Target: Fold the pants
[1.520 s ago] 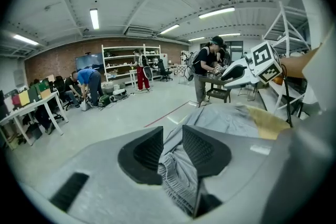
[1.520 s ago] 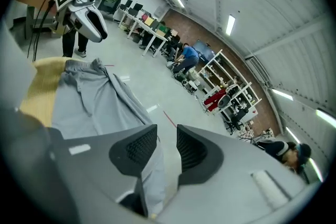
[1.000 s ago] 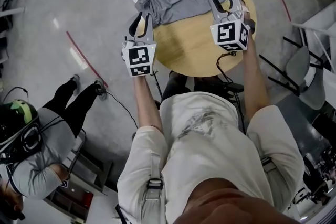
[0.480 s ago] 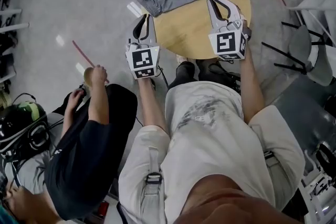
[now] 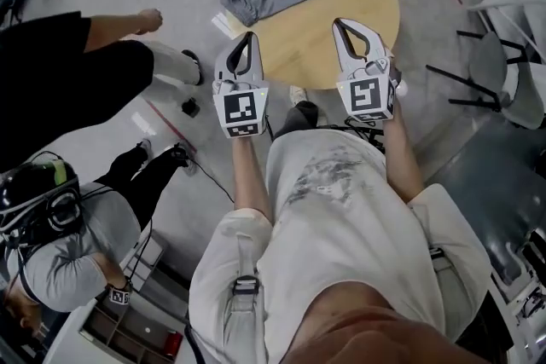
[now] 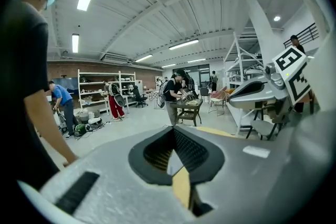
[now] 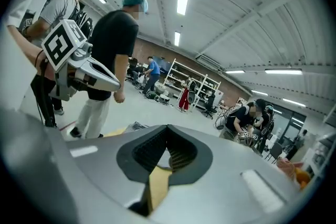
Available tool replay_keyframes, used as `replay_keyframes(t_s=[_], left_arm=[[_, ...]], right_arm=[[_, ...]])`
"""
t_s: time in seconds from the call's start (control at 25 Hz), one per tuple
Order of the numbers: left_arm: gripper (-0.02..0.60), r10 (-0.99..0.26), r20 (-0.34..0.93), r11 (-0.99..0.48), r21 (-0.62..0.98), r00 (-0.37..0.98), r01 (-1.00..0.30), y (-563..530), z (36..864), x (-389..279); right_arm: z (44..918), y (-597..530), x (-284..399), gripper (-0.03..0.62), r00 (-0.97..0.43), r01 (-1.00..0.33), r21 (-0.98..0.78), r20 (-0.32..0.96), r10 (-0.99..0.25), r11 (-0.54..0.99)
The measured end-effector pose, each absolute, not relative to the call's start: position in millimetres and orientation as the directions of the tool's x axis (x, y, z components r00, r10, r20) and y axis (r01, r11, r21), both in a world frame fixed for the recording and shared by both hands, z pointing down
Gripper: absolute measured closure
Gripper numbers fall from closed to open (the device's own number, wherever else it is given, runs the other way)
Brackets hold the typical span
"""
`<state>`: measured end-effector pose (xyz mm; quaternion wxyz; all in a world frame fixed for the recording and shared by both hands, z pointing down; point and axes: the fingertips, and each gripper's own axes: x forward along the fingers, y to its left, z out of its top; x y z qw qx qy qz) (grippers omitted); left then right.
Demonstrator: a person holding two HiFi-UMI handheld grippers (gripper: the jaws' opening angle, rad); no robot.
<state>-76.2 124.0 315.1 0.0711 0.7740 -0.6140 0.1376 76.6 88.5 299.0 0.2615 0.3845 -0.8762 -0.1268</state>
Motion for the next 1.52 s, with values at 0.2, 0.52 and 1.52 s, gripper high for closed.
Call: replay_keyframes(t_s=[0.2, 0.52, 1.52], left_arm=[[0.575, -0.931, 0.271, -0.273, -0.071, 0.245, -0.959, 155.7, 300.8, -45.6], [0.575, -0.928, 0.267, -0.293, -0.086, 0.261, -0.952, 223.4, 287.4, -23.3], [0.575, -0.906, 0.238, -0.380, -0.089, 0.351, -0.921, 281.9, 284.7, -154.9]], right_arm=[[290.9, 133.8, 97.5, 0.585, -0.579, -0.627, 0.395, 0.340, -0.741, 0.672], [288.5, 202.7, 128.2, 0.585, -0.574, -0.645, 0.378, 0.334, -0.748, 0.664], [301.0, 249.5, -15.0, 0.585, -0.535, -0.648, 0.407, 0.360, -0.764, 0.644]])
